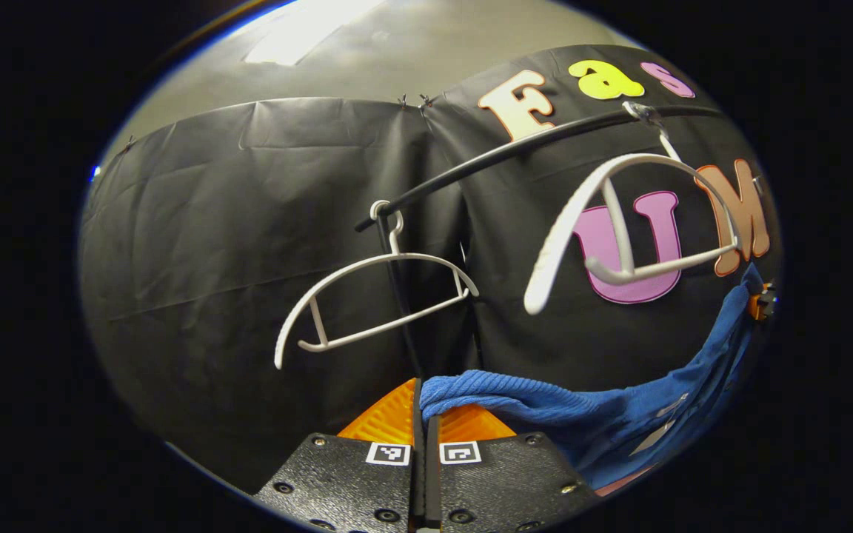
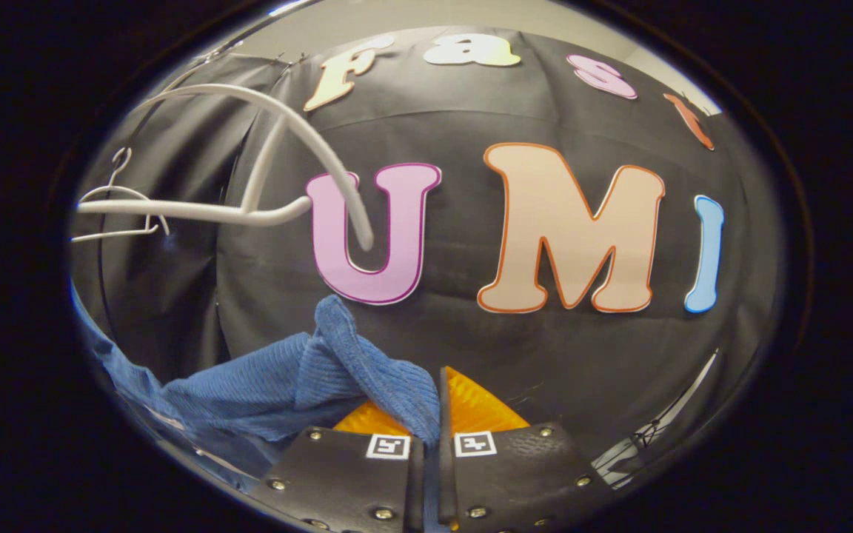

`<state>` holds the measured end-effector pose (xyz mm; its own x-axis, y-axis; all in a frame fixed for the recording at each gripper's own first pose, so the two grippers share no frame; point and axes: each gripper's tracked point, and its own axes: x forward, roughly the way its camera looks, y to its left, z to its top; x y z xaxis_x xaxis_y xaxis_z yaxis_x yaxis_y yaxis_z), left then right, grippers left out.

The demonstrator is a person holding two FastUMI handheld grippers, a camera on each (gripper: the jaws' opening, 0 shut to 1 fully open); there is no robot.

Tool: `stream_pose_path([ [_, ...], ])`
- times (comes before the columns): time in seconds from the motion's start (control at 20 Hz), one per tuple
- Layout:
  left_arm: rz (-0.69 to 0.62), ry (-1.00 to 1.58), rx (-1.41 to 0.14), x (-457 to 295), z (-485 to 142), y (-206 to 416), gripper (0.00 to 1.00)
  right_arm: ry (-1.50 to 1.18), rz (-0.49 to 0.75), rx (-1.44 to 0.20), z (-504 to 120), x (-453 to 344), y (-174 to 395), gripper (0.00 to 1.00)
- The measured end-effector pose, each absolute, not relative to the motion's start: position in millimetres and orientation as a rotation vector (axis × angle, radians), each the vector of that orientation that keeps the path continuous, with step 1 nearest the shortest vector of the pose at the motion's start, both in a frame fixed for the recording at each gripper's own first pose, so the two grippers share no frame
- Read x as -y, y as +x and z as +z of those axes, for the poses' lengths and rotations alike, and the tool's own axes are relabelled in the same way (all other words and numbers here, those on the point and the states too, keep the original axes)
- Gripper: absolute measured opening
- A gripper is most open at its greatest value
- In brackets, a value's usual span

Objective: Grasp the clothes on the hanger with both hands and then place them into the laundry hamper below.

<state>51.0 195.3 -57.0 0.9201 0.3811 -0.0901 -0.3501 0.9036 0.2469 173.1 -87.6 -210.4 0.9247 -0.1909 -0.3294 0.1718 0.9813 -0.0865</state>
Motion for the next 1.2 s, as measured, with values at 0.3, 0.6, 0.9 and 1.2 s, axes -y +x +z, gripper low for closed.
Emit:
stream_pose_path([
  [0.3,0.298,0.215,-0.182,-160.7,-87.2,51.8,0.0,-0.051,-0.122,-0.368,-216.7,52.5,151.1,0.08],
  [0.6,0.174,0.183,-0.236,-108.9,-122.2,64.9,0.0,-0.025,-0.041,-0.383,-218.5,9.4,133.1,0.08],
  [0.9,0.038,0.156,-0.28,-54.6,-155.6,85.1,0.0,-0.001,0.042,-0.409,-226.9,-30.2,123.5,0.08],
  [1.2,-0.068,0.1,-0.329,-14.9,-194.5,99.7,0.0,0.027,0.071,-0.479,-256.7,-42.8,106.6,0.03],
])
